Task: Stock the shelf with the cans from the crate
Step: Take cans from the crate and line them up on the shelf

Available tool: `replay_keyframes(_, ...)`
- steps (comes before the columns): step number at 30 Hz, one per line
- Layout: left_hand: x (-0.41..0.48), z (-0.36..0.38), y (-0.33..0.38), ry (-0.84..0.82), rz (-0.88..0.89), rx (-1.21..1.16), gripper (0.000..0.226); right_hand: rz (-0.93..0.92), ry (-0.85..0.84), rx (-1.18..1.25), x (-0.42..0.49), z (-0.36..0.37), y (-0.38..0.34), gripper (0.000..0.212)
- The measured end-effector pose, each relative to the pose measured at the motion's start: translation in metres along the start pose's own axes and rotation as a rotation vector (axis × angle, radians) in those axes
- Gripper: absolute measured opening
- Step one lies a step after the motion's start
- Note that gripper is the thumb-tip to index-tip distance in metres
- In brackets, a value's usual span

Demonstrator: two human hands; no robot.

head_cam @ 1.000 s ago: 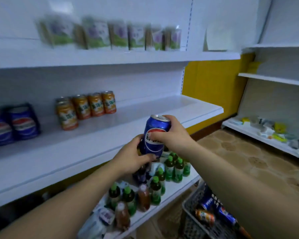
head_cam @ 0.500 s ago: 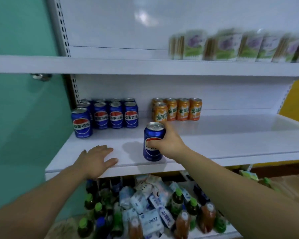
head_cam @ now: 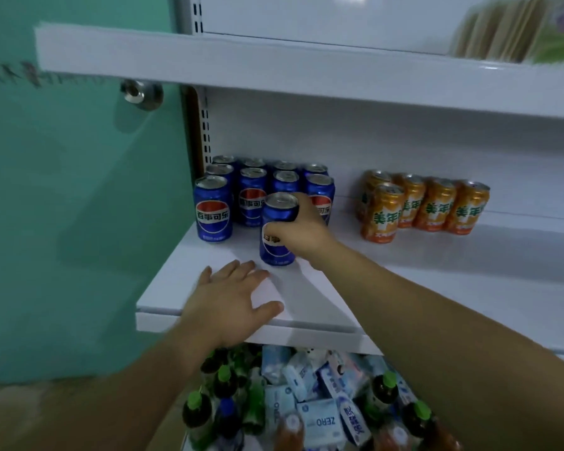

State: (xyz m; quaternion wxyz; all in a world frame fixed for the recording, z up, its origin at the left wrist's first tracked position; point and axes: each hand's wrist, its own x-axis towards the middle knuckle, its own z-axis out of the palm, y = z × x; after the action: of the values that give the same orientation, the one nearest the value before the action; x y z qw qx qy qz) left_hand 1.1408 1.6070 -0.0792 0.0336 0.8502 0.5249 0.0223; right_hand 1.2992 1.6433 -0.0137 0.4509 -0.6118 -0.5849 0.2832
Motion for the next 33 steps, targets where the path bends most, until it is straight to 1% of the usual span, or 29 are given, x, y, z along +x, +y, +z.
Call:
replay_keyframes(2,0.001,0.002,-0.001,0.013,-0.003,-0.017,0.08,-0.01,-0.01,-0.002,0.011,0.013,-0.005,0.037)
replay_keyframes(4,0.001,0.004,-0.002,0.024,-0.001,-0.032,0.084,-0.005,-0.024,0.019,0.02,0.026,-0.005,0.054)
replay_keyframes(6,0.001,0.005,-0.003,0.035,0.001,-0.037,0.086,0.002,-0.041,0.034,0.026,0.037,-0.006,0.064)
replay_keyframes(10,0.002,0.006,-0.004,0.042,0.009,-0.038,0.075,-0.004,-0.016,-0.039,0.038,0.048,-0.008,0.07)
replay_keyframes(14,0.004,0.007,-0.006,0.048,0.015,-0.044,0.074,-0.024,0.027,-0.105,0.041,0.057,-0.006,0.069)
replay_keyframes(16,0.004,0.008,-0.007,0.039,0.012,-0.04,0.075,-0.009,0.006,-0.12,0.04,0.058,-0.006,0.073)
replay_keyframes(18,0.004,0.007,-0.007,0.028,0.008,-0.042,0.075,0.016,-0.036,-0.144,0.034,0.051,-0.006,0.081)
replay_keyframes(20,0.003,0.004,-0.007,0.016,0.001,-0.046,0.075,0.007,-0.068,-0.209,0.019,0.034,-0.005,0.082)
replay_keyframes(23,0.002,-0.004,-0.005,-0.028,-0.006,-0.036,0.073,-0.007,-0.079,-0.342,-0.016,-0.018,-0.001,0.074)
replay_keyframes(26,0.001,-0.011,-0.003,-0.082,-0.041,-0.044,0.074,0.112,-0.077,-0.509,-0.061,-0.087,0.01,0.078)
replay_keyframes(29,0.005,-0.016,0.022,-0.111,-0.064,-0.073,0.079,0.216,0.014,-0.556,-0.109,-0.152,0.024,0.074)
replay_keyframes(31,0.006,-0.018,0.068,-0.121,0.048,-0.13,0.081,0.287,0.084,-0.576,-0.142,-0.189,0.036,0.075)
replay_keyframes(33,0.002,-0.016,0.129,-0.133,0.222,-0.195,0.084,0.357,0.135,-0.599,-0.175,-0.223,0.051,0.076)
